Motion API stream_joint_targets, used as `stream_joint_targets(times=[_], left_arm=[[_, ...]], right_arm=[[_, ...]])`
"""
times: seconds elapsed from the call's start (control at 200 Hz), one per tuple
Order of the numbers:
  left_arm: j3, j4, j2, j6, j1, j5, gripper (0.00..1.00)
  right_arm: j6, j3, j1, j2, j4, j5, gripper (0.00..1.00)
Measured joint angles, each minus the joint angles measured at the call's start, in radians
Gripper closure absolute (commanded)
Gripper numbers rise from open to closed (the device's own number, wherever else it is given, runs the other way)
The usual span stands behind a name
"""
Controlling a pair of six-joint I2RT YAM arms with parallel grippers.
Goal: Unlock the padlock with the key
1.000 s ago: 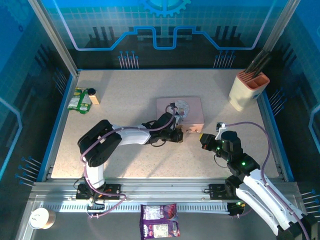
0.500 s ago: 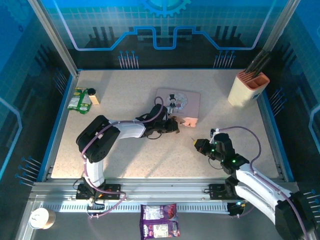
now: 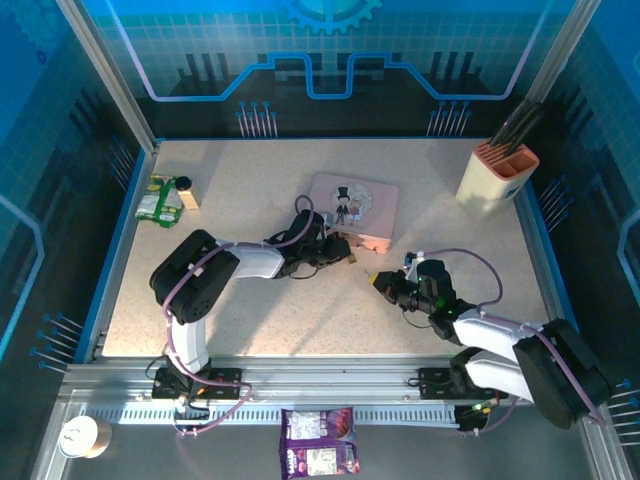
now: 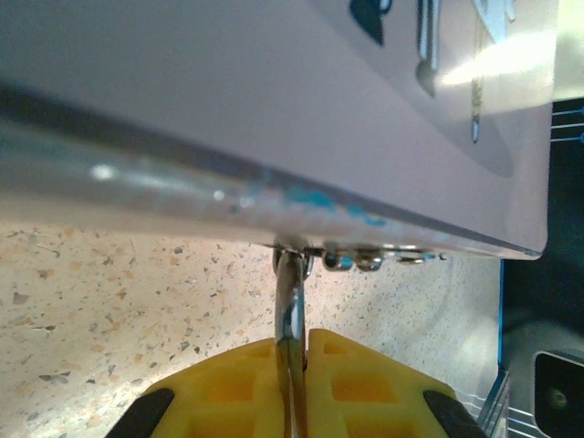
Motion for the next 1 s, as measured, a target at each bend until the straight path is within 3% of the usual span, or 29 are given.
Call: stream_joint_targets(times=[0.455,0.841,1.001], left_arm=[[-0.045,0.055,-0.029,-0.09,0.01,0.021,1.0],[-0.071,0.111,-0.031,-0.142,0.008,0.032,1.0],[-0.076,0.114,-0.031,-0.15,0.008,0.033,1.0]], right_arm=[[0.12,0.002,-0.041,0.209,0.208,-0.13,1.0],[0.336,0.001,-0.057,0.604,0.692,-0.197,1.0],[0.369,-0.001,-0.057,0.614,0.769,-0.203,1.0]])
